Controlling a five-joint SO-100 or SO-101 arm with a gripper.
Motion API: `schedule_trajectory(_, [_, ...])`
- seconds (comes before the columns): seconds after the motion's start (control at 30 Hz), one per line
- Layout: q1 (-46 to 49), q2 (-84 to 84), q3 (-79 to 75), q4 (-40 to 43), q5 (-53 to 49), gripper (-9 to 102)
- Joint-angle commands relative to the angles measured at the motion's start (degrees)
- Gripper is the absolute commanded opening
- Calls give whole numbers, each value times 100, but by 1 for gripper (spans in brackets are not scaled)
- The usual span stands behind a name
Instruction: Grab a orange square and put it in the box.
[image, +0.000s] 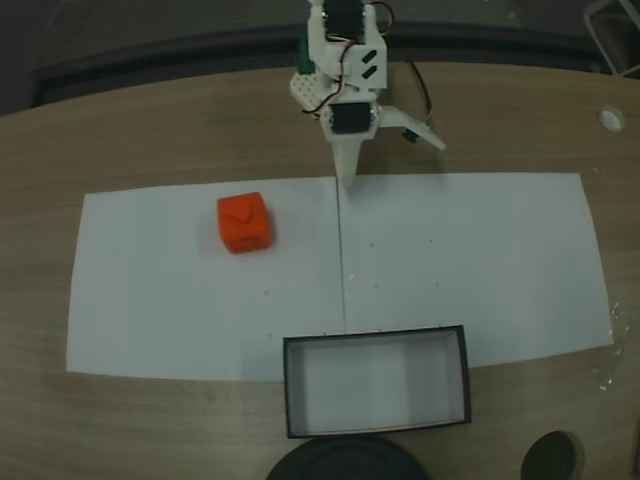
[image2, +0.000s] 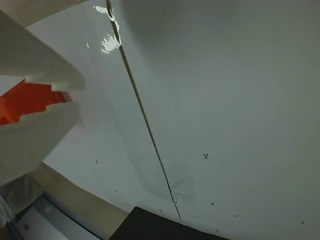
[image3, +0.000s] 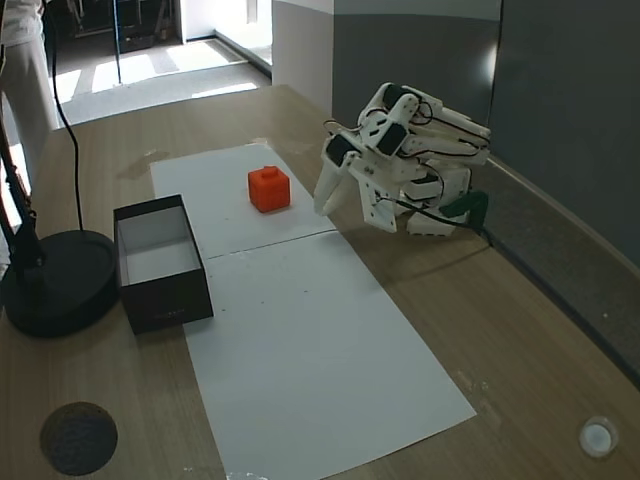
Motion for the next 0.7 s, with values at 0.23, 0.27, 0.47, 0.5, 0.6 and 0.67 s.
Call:
schedule_trajectory(0.23, [-44, 44, -97, 9, -9, 0])
schedule_trajectory(0.27, [-44, 44, -97, 9, -9, 0])
schedule_trajectory(0.47, [-53, 44, -79, -132, -9, 0])
schedule_trajectory(0.5, [-35, 44, -62, -281, -9, 2])
schedule_trajectory(0.6, [158, 44, -220, -677, 26, 11])
schedule_trajectory(0.67, [378, 35, -554, -729, 0, 20])
